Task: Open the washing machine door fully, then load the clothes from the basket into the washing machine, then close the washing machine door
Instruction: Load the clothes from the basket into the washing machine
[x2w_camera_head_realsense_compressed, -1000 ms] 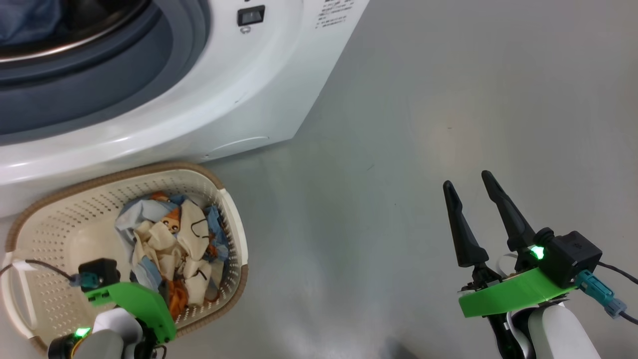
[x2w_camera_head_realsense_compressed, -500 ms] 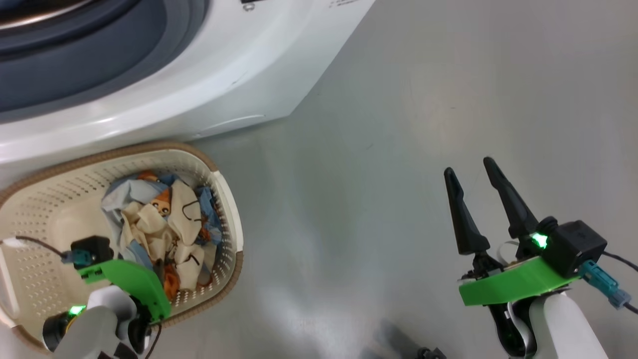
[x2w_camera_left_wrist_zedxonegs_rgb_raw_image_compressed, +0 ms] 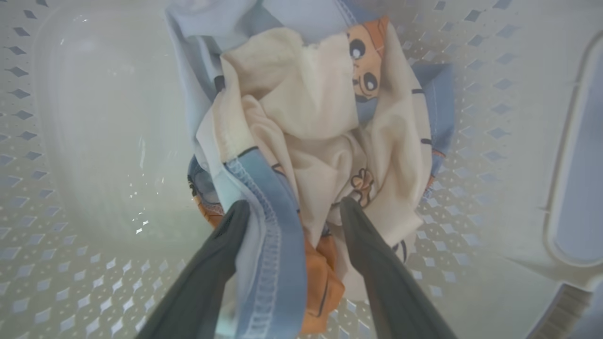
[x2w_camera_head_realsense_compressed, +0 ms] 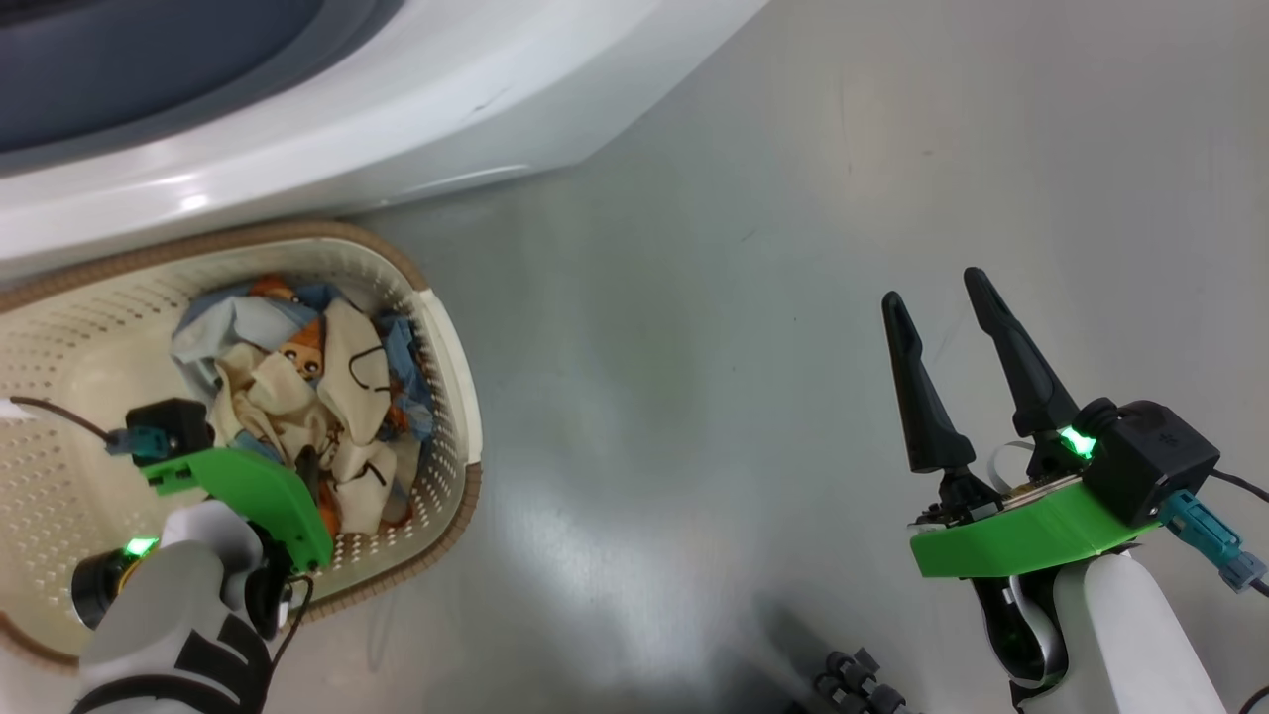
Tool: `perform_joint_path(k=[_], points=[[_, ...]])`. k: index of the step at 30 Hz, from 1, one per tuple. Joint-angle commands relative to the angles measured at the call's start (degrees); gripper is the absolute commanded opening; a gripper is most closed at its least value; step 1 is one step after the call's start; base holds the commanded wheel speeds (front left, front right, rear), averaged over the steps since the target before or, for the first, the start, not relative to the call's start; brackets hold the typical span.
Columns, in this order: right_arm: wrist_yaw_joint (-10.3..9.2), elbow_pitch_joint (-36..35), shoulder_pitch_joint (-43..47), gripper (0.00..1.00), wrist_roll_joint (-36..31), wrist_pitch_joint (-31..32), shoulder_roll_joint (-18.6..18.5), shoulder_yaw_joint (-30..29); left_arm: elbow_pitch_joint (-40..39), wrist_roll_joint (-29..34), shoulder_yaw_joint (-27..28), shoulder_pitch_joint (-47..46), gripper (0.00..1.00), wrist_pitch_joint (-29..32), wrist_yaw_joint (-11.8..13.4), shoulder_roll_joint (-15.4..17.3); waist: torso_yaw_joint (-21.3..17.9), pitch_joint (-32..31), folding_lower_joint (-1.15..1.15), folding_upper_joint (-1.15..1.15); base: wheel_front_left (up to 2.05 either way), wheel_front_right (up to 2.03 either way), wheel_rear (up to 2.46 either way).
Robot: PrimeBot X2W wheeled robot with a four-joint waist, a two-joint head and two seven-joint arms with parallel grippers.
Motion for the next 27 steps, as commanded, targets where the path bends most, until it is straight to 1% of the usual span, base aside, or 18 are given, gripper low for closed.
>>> perform_joint_path(k=[1, 5, 11, 19, 21, 22, 23, 24, 27], points=[[0.51, -1.2, 0.5, 1.0, -0.1, -0.3, -0.2, 1.4, 0.0, 0.0, 0.8, 0.3, 1.0, -0.6, -0.2, 1.7, 0.1, 1.0, -0.01, 0.0, 0.0, 0.0, 0.0], [0.51, -1.3, 0.0, 1.0, 0.0, -0.3, -0.1, 1.4, 0.9, -0.1, 0.5, -0.9, 1.0, -1.1, -0.3, 1.8, 0.1, 2.1, -0.01, 0.0, 0.0, 0.0, 0.0], [0.51, -1.8, -0.7, 1.0, 0.2, -0.3, 0.1, 1.5, 1.9, 0.2, -0.3, -2.7, 1.0, -1.5, 0.3, 1.4, -0.1, 3.9, -0.01, 0.0, 0.0, 0.0, 0.0], [0.51, -2.2, -1.1, 1.0, 0.4, -0.3, 0.2, 1.3, 2.9, 0.9, -1.4, -4.0, 1.0, -2.7, 1.9, 1.3, -0.4, 5.3, -0.01, 0.0, 0.0, 0.0, 0.0], [0.51, -2.3, -1.2, 1.0, 0.4, -0.3, 0.3, 1.2, 3.1, 0.9, -1.5, -4.1, 0.78, -3.3, 2.8, 1.3, -0.4, 5.5, -0.01, 0.0, 0.0, 0.0, 0.0], [0.51, -2.3, -1.3, 1.0, 0.5, -0.3, 0.3, 1.2, 3.2, 0.9, -1.5, -4.2, 0.72, -3.5, 3.2, 1.4, -0.4, 5.6, -0.01, 0.0, 0.0, 0.0, 0.0], [0.51, -2.3, -1.3, 1.0, 0.5, -0.3, 0.3, 1.2, 3.3, 0.9, -1.6, -4.2, 0.59, -3.6, 3.3, 1.4, -0.4, 5.7, -0.01, 0.0, 0.0, 0.0, 0.0], [0.51, -2.3, -1.4, 1.0, 0.5, -0.3, 0.3, 1.2, 3.4, 1.0, -1.7, -4.3, 0.49, -3.7, 3.4, 1.3, -0.4, 5.8, -0.01, 0.0, 0.0, 0.0, 0.0], [0.51, -2.3, -1.6, 1.0, 0.6, -0.3, 0.3, 1.1, 3.6, 1.2, -2.2, -4.6, 0.39, -4.5, 3.7, 1.2, -0.4, 6.0, -0.01, 0.0, 0.0, 0.0, 0.0]])
